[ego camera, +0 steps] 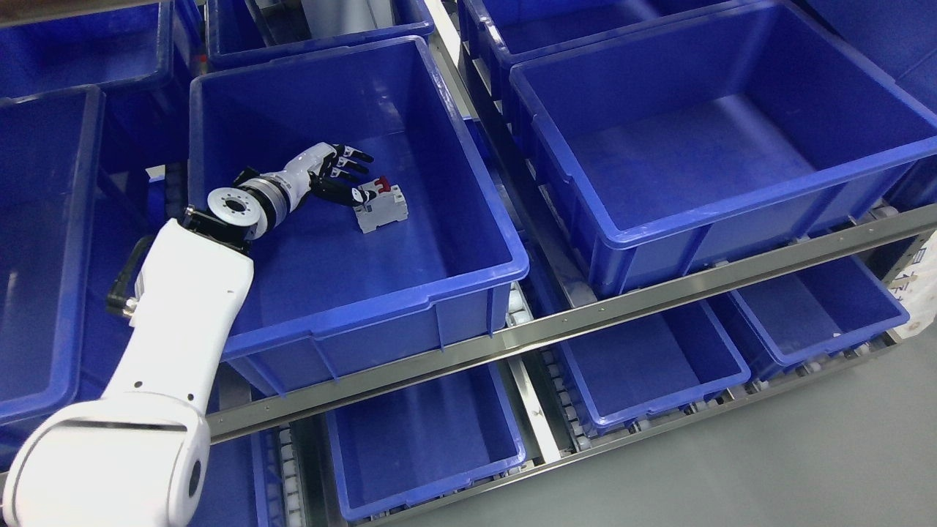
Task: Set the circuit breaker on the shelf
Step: 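Open the left hand to release the breaker onto the bin floor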
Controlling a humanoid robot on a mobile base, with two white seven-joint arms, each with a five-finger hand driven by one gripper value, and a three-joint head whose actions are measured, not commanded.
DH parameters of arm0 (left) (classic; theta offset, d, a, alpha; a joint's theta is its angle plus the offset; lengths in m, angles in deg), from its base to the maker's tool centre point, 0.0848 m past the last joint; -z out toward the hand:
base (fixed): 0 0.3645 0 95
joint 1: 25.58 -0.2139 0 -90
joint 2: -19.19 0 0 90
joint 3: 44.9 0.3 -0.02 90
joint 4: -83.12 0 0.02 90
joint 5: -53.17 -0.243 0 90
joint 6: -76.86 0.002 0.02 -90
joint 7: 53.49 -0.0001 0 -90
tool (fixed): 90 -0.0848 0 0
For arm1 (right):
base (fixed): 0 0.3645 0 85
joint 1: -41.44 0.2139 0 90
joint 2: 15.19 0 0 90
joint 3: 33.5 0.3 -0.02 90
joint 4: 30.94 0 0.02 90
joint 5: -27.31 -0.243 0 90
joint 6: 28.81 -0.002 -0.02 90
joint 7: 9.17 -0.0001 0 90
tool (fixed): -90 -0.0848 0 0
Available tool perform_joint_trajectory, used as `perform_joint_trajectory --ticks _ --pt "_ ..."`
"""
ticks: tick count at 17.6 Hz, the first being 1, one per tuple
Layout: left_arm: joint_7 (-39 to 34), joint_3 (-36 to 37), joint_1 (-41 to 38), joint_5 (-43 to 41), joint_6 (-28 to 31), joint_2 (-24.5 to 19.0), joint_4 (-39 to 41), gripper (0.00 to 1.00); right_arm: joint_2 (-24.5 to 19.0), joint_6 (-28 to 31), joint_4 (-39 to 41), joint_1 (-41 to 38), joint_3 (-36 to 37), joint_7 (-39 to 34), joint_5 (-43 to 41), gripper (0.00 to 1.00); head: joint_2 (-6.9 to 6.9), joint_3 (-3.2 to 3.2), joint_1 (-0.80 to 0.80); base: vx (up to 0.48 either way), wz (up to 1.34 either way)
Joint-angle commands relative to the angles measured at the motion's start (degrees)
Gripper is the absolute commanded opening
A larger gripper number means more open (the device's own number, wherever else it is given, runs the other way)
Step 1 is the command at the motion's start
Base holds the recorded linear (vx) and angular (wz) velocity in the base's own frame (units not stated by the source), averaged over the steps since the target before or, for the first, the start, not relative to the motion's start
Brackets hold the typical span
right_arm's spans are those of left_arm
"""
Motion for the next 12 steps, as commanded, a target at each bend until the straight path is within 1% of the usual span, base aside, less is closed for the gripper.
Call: perform_joint_trajectory --ticks 1,3,4,5,6,7,8,10,11,12 --pt "0.1 -4.3 5.6 0.5 0.6 -4.1 3.9 0.99 1.0 0.0 0.0 0.0 0.0 0.0 0.0 1.0 0.0 0.0 0.0 0.007 0.05" --pt "0.1 -12.5 4.9 0.7 0.6 -3.4 10.8 0.99 1.0 0.0 0.0 0.0 0.0 0.0 0.0 1.0 0.0 0.0 0.0 0.007 0.06" --pt "0.1 -16.5 3.9 1.1 0.6 -1.6 13.5 0.99 1.0 0.0 0.0 0.0 0.0 0.0 0.0 1.0 0.0 0.0 0.0 0.005 0.04" --pt "-0.3 -22.1 1.7 1.2 0.6 2.2 17.0 1.0 1.0 0.0 0.0 -0.1 0.0 0.0 0.0 1.0 0.0 0.0 0.0 0.005 0.04" --pt "-1.8 -28.0 -0.3 1.2 0.6 5.5 20.3 1.0 1.0 0.0 0.1 -0.1 0.0 0.0 0.0 1.0 0.0 0.0 0.0 -0.044 -0.08" --pt "-5.0 -32.3 -1.9 1.2 0.4 6.4 23.2 1.0 1.0 0.0 0.0 0.0 0.0 0.0 0.0 1.0 0.0 0.0 0.0 -0.044 -0.08" --pt "-9.2 -35.2 -3.8 1.4 -0.2 6.4 26.0 1.0 1.0 0.0 0.0 0.0 0.0 0.0 0.0 1.0 0.0 0.0 0.0 -0.07 -0.13" --pt "-19.3 -35.1 -7.1 1.8 -2.3 6.4 31.9 1.0 1.0 0.0 0.0 0.0 0.0 0.0 0.0 1.0 0.0 0.0 0.0 -0.081 -0.18" --pt "-25.1 -35.0 -8.5 1.9 -6.0 6.4 35.3 1.0 1.0 0.0 0.0 0.0 0.0 0.0 0.0 1.0 0.0 0.0 0.0 -0.118 -0.31" --pt "-27.8 -33.8 -11.6 2.0 -9.5 6.4 38.4 1.0 1.0 0.0 0.0 0.0 0.0 0.0 0.0 1.0 0.0 0.0 0.0 -0.118 -0.31"
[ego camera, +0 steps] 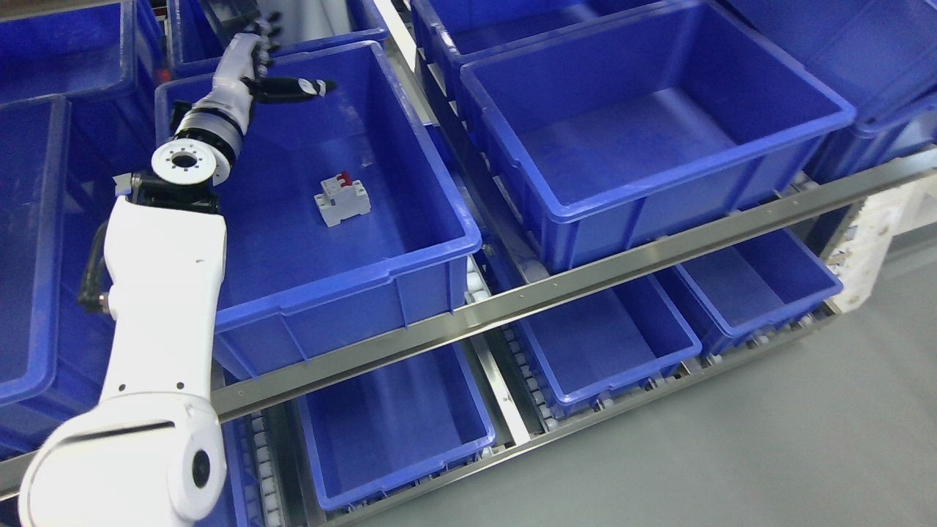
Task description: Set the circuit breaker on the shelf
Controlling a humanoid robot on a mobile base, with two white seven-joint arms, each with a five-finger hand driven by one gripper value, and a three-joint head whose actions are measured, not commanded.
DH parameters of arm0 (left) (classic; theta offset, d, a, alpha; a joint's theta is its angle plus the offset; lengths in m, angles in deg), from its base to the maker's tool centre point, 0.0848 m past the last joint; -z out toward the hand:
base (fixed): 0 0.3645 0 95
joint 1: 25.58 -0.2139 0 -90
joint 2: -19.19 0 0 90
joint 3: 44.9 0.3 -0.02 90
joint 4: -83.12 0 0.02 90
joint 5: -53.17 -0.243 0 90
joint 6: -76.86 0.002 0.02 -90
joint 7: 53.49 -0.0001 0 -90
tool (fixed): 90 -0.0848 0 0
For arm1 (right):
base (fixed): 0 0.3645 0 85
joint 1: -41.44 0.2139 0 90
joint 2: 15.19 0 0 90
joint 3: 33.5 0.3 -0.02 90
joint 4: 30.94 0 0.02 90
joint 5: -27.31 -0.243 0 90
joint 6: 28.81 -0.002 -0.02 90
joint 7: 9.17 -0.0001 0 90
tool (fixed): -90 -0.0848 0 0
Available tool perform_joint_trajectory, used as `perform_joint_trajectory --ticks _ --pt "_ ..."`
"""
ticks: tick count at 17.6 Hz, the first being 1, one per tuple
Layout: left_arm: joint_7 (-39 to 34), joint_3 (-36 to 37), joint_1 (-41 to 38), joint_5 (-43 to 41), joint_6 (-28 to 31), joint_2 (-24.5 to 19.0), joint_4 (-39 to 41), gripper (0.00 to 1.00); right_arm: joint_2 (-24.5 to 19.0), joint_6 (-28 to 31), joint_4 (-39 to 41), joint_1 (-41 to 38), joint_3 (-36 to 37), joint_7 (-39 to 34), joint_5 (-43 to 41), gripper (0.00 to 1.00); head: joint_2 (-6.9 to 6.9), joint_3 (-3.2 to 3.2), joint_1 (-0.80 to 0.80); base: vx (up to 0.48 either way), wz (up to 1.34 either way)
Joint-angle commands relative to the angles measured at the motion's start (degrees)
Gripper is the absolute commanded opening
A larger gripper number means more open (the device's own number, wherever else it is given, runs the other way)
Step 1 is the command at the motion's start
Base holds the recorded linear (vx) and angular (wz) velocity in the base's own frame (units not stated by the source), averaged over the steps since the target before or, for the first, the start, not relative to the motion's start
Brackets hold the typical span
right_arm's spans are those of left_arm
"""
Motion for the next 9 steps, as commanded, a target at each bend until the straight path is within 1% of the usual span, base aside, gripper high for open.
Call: perform_joint_trajectory --ticks 1,3,5,7,9 --pt "-9.3 -12.0 -12.1 0.7 -7.8 3.1 25.4 1.0 1.0 0.0 0.0 0.0 0.0 0.4 0.0 1.0 0.0 0.0 0.0 -0.134 -0.18" --pt "-9.4 -8.3 -21.1 1.4 -7.7 3.1 34.2 1.0 1.0 0.0 0.0 -0.1 0.0 0.4 0.0 1.0 0.0 0.0 0.0 -0.157 -0.12" --pt "-9.6 -4.2 -28.3 2.2 -7.2 3.1 40.9 1.0 1.0 0.0 0.0 0.0 0.0 0.4 0.0 1.0 0.0 0.0 0.0 -0.182 -0.02" --pt "-9.5 -2.1 -30.2 2.4 -5.3 3.1 43.0 1.0 1.0 0.0 0.0 -0.1 0.0 0.4 0.0 1.0 0.0 0.0 0.0 -0.212 0.09" --pt "-9.1 -0.6 -29.8 6.3 -3.4 3.1 42.9 1.0 1.0 0.0 0.0 0.0 0.0 0.4 0.0 1.0 0.0 0.0 0.0 -0.203 0.14"
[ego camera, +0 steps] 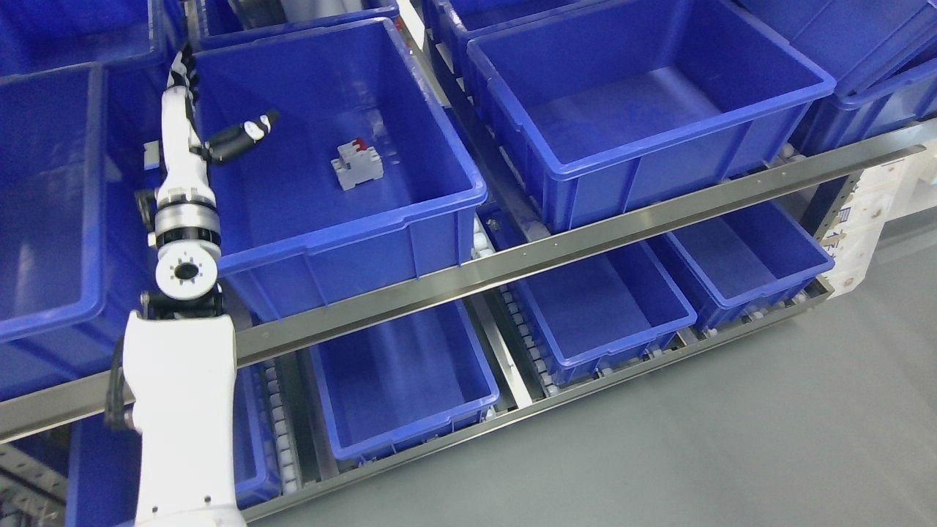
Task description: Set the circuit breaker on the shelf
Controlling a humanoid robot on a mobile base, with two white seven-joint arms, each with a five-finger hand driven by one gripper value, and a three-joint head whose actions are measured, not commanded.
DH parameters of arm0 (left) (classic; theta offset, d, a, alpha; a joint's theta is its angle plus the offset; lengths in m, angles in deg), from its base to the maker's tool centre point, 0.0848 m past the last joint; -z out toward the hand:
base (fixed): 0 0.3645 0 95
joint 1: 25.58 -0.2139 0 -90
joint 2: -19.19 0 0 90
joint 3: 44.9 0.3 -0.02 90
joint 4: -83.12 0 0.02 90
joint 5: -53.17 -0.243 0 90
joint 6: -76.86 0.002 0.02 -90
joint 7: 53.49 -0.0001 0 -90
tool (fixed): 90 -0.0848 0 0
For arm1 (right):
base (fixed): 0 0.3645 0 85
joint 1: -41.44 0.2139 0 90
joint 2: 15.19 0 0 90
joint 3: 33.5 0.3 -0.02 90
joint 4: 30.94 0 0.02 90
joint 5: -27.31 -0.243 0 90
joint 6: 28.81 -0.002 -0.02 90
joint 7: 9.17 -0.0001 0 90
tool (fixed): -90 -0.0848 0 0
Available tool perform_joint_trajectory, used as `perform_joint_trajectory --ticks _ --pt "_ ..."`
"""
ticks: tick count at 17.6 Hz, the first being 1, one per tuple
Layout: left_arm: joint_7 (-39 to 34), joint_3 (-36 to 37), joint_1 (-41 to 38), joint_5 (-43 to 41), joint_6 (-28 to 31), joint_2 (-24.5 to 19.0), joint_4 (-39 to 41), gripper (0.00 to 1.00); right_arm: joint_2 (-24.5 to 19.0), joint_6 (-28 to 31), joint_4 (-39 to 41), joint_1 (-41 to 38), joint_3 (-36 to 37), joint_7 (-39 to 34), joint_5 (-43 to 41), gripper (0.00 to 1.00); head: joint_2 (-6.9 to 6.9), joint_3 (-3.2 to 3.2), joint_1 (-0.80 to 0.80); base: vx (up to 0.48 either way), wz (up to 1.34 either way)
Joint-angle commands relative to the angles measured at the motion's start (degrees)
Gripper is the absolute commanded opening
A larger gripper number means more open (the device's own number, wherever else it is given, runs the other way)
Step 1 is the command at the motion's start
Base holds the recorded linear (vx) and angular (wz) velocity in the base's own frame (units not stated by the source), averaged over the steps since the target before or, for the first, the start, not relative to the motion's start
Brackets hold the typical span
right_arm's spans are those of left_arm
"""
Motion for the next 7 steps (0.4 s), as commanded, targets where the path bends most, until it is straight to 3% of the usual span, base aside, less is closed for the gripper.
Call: perform_joint_trajectory --ticks 1,2,7 --pt "0.4 4.6 -8.4 8.5 4.6 0.7 20.8 1.0 1.0 0.1 0.0 0.0 0.0 0.0 0.0 1.0 0.0 0.0 0.0 -0.158 0.12" --pt "0.4 5.8 -8.6 11.5 7.2 0.7 20.8 1.0 1.0 0.1 0.0 0.0 0.0 0.0 0.0 1.0 0.0 0.0 0.0 -0.158 0.12" --pt "0.4 5.5 -8.6 11.7 7.4 0.7 20.8 1.0 1.0 0.1 0.0 0.0 0.0 0.0 0.0 1.0 -0.01 0.0 0.0 -0.11 0.01"
